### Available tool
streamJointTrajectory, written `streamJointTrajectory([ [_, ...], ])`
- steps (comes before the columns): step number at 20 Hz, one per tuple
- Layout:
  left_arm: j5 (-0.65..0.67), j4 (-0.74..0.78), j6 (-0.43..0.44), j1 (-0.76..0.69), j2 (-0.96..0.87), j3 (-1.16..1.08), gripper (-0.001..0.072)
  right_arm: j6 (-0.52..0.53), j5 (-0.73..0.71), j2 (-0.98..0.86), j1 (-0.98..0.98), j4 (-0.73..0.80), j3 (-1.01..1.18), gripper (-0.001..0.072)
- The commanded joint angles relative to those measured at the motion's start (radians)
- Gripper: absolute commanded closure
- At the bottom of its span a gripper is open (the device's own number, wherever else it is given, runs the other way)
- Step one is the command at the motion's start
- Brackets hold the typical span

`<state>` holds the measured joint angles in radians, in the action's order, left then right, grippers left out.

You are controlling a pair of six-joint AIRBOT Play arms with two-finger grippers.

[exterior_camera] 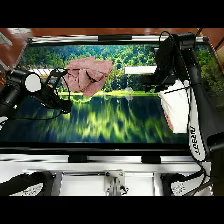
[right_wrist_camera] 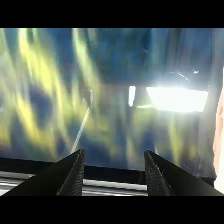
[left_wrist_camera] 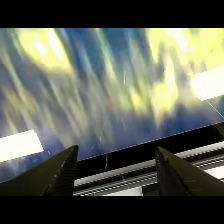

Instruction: Fold the shirts.

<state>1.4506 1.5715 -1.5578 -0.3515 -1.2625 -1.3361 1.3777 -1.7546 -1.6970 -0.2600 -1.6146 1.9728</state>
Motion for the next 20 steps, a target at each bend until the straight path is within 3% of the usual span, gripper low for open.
streamJointTrajectory([
  [1, 0.0, 0.0, 0.0, 0.0, 0.001, 0.0, 0.0126, 0.0, 0.0, -0.001, -0.001, 0.0, 0.001, 0.0227],
  [15, -0.012, -0.001, -0.003, 0.0, 0.0, 0.001, 0.0127, 0.0, 0.043, -0.001, -0.001, 0.0, 0.001, 0.0227],
  [20, -0.23, -0.079, -0.003, -0.004, -0.028, 0.001, 0.0127, 0.016, 0.082, -0.001, -0.001, 0.005, 0.001, 0.0227],
])
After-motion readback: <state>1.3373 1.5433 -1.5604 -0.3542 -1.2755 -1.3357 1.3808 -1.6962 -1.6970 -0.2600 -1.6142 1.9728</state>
